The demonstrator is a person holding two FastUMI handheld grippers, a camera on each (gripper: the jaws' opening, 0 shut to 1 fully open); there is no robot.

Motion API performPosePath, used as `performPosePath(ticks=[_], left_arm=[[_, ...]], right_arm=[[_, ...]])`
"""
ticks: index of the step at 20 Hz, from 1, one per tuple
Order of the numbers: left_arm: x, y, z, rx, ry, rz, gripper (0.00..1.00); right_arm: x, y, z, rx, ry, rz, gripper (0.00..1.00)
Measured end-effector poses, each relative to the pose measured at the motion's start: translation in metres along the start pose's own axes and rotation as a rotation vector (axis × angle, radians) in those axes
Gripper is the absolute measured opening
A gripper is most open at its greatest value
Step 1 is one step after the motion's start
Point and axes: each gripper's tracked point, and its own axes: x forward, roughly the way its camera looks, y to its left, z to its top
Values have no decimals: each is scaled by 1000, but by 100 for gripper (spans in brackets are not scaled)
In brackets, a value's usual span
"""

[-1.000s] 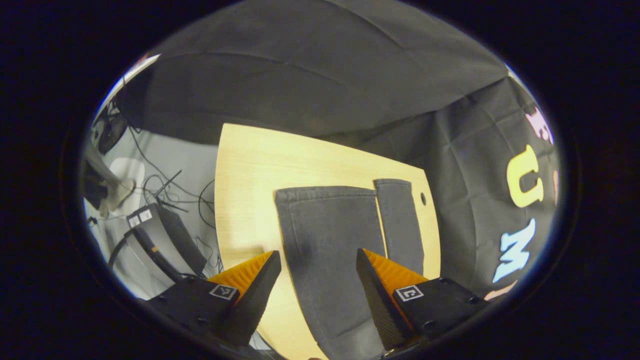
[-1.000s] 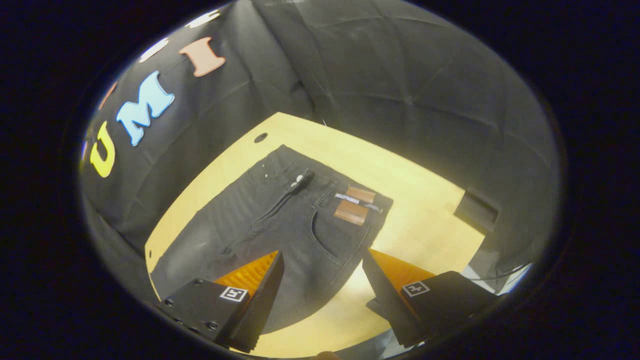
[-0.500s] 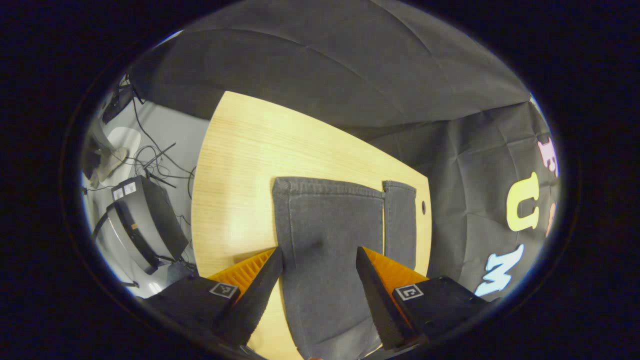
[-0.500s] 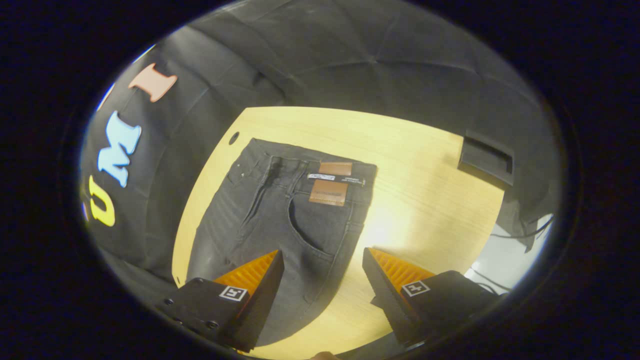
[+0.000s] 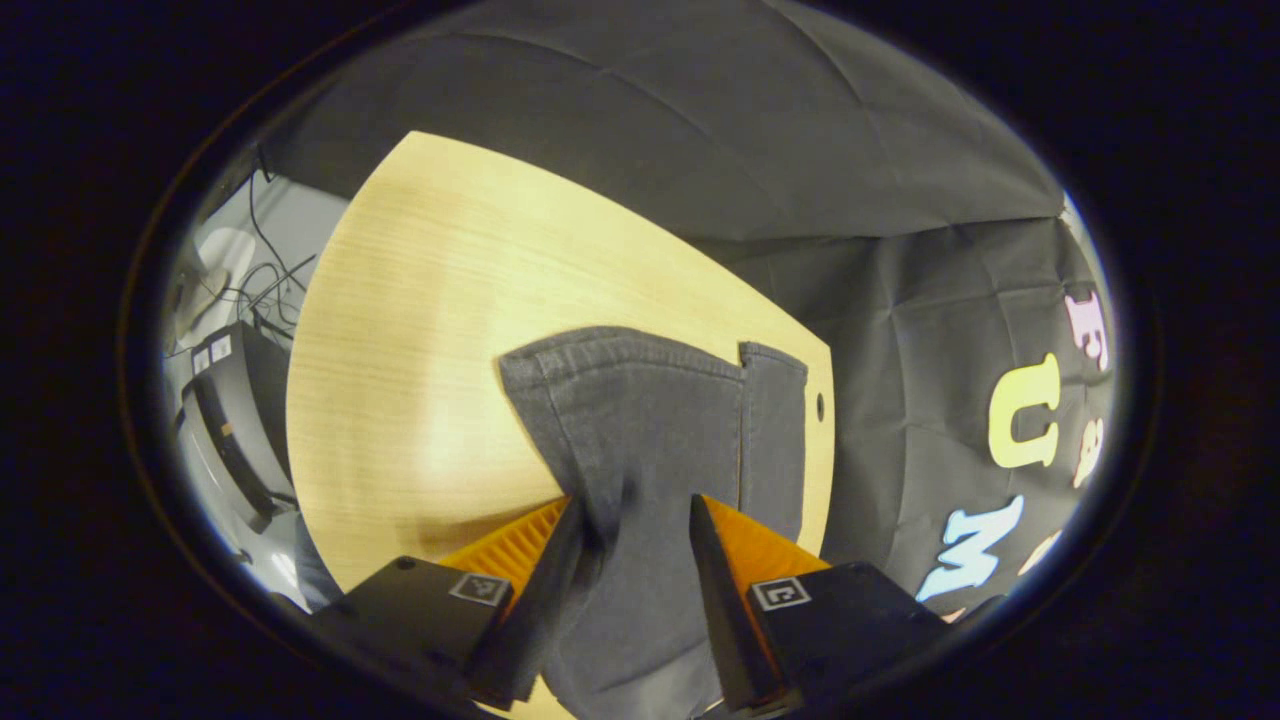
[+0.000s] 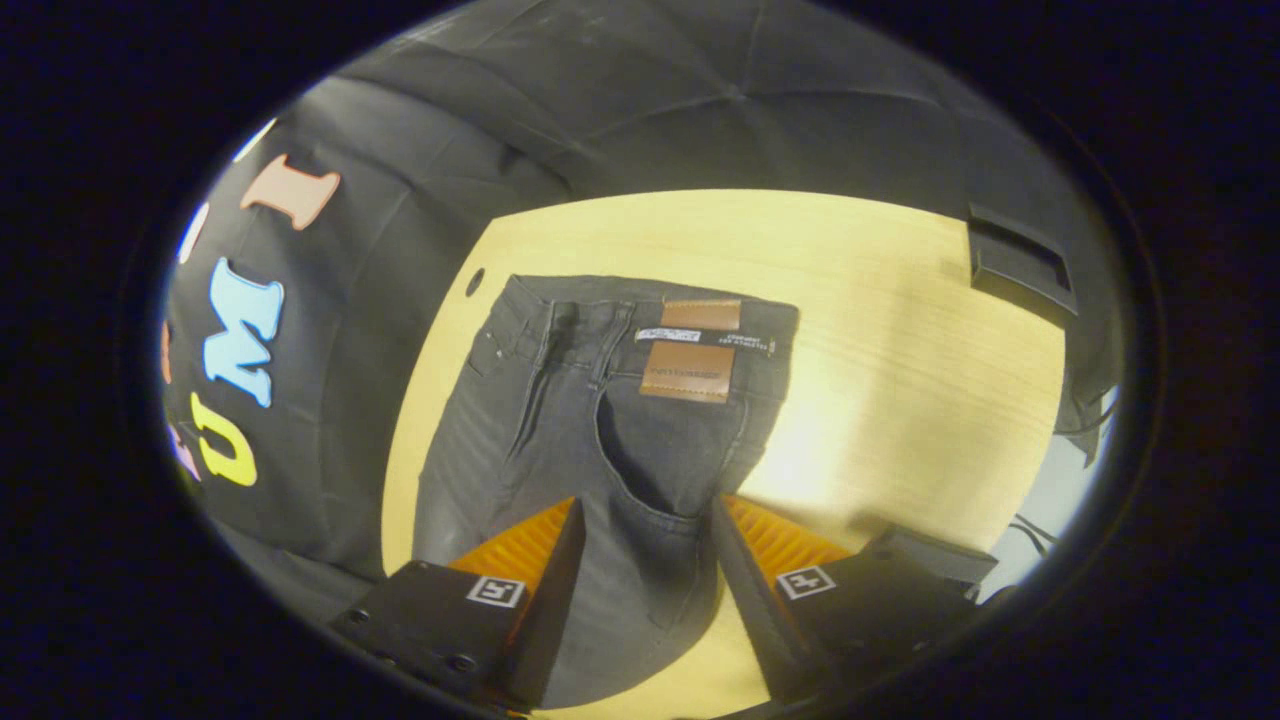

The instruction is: Grasp the waist and the cuffs of the jeans and fold them to make the two legs overlap; first hold the waist and fold one-third of the jeans toward the cuffs, then hold the cuffs and fold the remaining one-third in the same direction to finish folding.

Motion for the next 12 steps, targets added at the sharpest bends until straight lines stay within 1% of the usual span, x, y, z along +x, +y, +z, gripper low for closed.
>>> performPosePath(ticks=[1,2,3,4,5,6,7,9,10,11,12], left_arm=[[2,5,-1,7,0,14,72],[0,10,0,14,0,21,63],[2,14,0,14,-3,31,38],[2,17,0,6,-6,27,40],[1,19,0,-8,-3,20,25],[-1,18,0,-16,3,8,22],[1,20,1,-15,12,2,22],[7,18,1,-4,22,30,21],[3,20,-2,14,39,30,9],[3,21,-3,20,56,31,9],[1,15,-6,-1,80,19,8]], right_arm=[[3,3,-4,-29,10,-10,69],[1,3,-7,-59,11,-20,63],[2,2,-9,-84,16,-32,62],[1,-2,-10,-112,11,-53,66],[2,-6,-9,-117,8,-68,47],[1,-7,-8,-95,10,-65,38],[2,-11,-6,-69,20,-60,30],[3,-12,-8,-4,47,-17,17],[3,-13,-7,23,61,7,11],[1,-12,-8,51,80,30,10],[0,-9,-6,83,92,55,7]])
